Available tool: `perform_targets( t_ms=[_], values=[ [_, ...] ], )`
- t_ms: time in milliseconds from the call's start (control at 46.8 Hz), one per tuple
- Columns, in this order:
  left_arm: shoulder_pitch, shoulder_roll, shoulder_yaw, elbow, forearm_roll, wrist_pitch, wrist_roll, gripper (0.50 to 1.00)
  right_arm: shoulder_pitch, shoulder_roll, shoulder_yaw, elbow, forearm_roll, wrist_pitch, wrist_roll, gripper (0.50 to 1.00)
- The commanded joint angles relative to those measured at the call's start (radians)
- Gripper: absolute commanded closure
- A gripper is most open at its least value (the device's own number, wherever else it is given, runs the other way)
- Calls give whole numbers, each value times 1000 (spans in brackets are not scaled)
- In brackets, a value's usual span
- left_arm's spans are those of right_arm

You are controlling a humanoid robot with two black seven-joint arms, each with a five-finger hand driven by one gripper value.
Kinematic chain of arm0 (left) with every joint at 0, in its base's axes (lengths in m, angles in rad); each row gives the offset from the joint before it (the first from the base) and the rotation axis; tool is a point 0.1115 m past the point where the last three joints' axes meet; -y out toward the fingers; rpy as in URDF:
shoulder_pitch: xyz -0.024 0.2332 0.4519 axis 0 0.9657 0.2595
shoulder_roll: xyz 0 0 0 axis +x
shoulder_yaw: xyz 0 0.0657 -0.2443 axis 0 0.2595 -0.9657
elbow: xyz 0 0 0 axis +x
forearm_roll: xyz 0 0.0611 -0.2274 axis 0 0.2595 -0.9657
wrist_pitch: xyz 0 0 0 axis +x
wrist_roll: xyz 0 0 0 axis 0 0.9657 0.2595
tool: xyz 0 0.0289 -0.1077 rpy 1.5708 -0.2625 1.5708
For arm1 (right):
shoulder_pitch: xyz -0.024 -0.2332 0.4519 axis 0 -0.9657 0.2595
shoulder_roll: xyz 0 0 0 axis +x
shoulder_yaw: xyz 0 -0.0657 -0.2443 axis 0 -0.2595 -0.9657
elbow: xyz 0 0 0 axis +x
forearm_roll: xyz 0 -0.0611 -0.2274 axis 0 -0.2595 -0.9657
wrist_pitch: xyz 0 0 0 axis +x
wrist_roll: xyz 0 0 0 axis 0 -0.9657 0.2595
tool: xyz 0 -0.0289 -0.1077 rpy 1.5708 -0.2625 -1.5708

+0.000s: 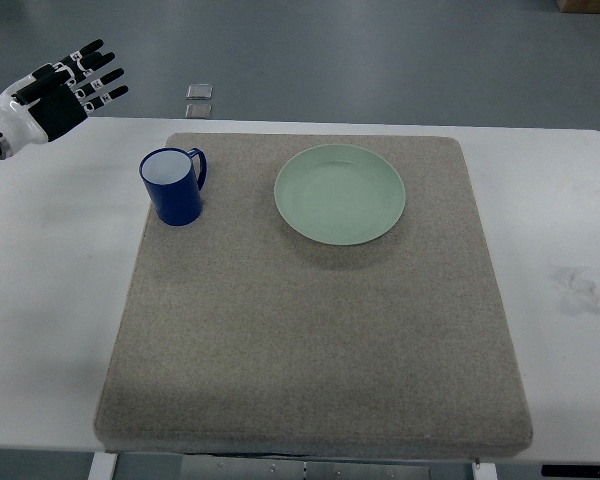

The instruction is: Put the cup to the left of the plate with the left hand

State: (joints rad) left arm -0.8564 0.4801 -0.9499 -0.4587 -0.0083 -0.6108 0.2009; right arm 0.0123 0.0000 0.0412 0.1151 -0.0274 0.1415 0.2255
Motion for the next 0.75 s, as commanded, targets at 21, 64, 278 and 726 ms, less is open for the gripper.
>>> perform_targets(
  t_ms=[21,64,278,726],
  values=[
    [10,0,2,0,7,0,0,504,0,0,-1,11,-6,10,0,568],
    [11,0,2,2,7,0,0,501,0,0,-1,15,-6,12,0,568],
    [11,0,2,-2,7,0,0,504,0,0,-1,18,-6,13,0,568],
    [23,2,-4,-2,-2,0,-2,501,3,0,0,58,-6,12,2,568]
  ],
)
